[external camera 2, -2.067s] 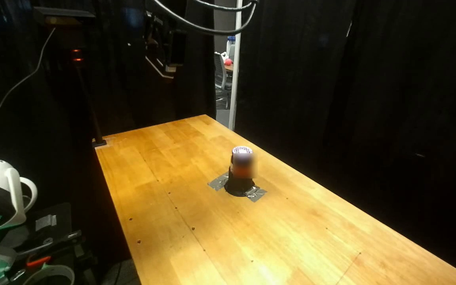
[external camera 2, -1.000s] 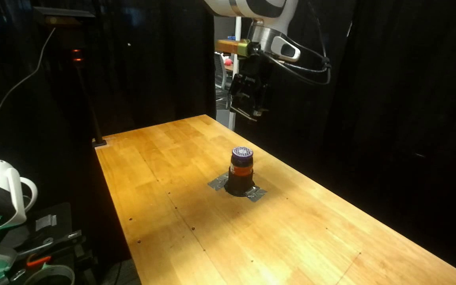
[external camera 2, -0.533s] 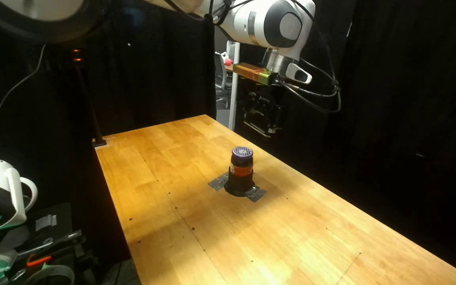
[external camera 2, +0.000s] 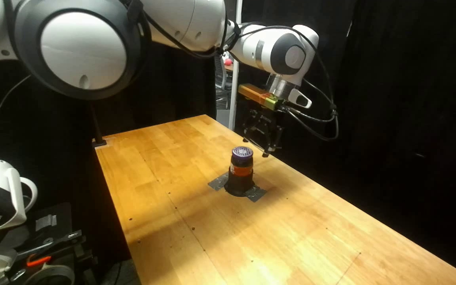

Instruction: Put the rubber band on the cup

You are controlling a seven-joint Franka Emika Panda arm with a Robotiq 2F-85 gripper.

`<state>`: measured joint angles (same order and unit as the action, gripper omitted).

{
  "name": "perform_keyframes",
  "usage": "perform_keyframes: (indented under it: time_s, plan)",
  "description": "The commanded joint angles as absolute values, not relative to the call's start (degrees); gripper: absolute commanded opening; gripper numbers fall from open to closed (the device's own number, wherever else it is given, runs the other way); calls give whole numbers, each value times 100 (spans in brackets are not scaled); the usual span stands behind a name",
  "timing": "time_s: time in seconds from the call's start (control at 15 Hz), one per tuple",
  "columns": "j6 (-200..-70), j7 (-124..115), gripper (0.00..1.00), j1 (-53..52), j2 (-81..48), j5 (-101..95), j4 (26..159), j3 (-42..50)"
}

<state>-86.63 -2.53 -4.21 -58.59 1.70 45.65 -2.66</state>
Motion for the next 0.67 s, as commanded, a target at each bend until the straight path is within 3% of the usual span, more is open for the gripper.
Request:
perform_keyframes:
  time_s: [0.0, 0.6]
  plan:
    - [-8516, -102, 100, -391, -6304, 205, 3935, -315]
    - [-8425, 12, 100, -379, -6381, 293, 3952, -548]
